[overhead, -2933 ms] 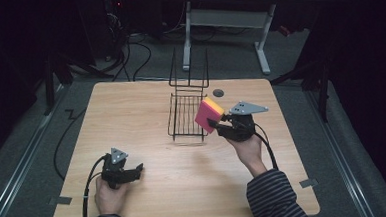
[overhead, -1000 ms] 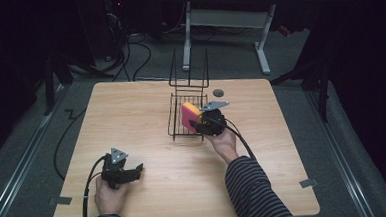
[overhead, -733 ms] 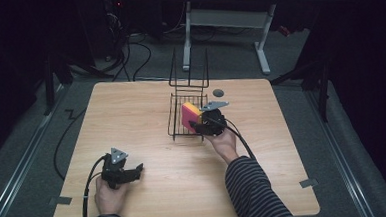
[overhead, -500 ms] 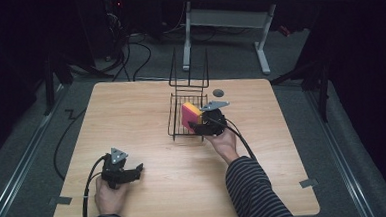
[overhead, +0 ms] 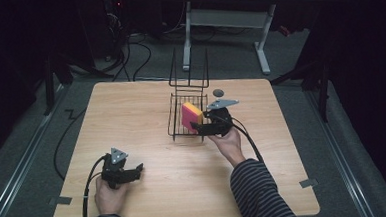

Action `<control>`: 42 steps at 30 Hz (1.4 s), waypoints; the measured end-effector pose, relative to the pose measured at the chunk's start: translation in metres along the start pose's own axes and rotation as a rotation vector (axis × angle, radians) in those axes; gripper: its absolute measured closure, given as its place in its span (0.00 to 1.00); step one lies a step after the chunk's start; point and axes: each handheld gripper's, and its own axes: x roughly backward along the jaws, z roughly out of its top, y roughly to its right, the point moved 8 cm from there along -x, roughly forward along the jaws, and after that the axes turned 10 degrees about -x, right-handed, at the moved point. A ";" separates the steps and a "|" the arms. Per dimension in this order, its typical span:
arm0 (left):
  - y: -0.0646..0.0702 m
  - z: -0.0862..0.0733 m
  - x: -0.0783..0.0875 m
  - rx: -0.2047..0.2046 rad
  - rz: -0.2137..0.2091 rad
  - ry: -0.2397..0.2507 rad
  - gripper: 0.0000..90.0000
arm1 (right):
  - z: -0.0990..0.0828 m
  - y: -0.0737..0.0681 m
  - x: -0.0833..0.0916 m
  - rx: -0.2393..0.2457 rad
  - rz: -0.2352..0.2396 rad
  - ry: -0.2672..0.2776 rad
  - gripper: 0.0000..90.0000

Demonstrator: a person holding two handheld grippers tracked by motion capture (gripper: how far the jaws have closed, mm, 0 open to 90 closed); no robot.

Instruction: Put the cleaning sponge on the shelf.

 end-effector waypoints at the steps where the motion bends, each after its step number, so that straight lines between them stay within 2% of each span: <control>1: 0.000 0.000 0.000 0.000 0.000 0.001 0.22 | 0.000 0.000 0.004 0.001 -0.001 0.004 0.33; 6: 0.000 0.000 0.000 0.000 0.000 0.001 0.22 | 0.001 0.000 0.014 0.004 -0.003 0.018 0.33; 10: 0.000 0.000 0.000 0.000 0.000 0.000 0.22 | 0.000 0.003 0.026 -0.016 -0.004 0.056 0.35; 19: 0.000 0.000 0.000 0.000 0.000 0.001 0.22 | 0.000 0.007 0.045 -0.010 -0.002 0.075 0.36; 25: 0.000 0.000 0.000 0.000 0.000 0.001 0.22 | -0.005 0.012 0.056 -0.043 0.013 0.096 0.37; 34: 0.000 0.000 0.000 0.000 0.000 0.001 0.22 | -0.004 0.013 0.074 -0.027 0.003 0.117 0.37; 42: 0.000 0.000 0.000 0.000 0.000 0.001 0.22 | -0.005 0.017 0.092 -0.038 -0.011 0.132 0.38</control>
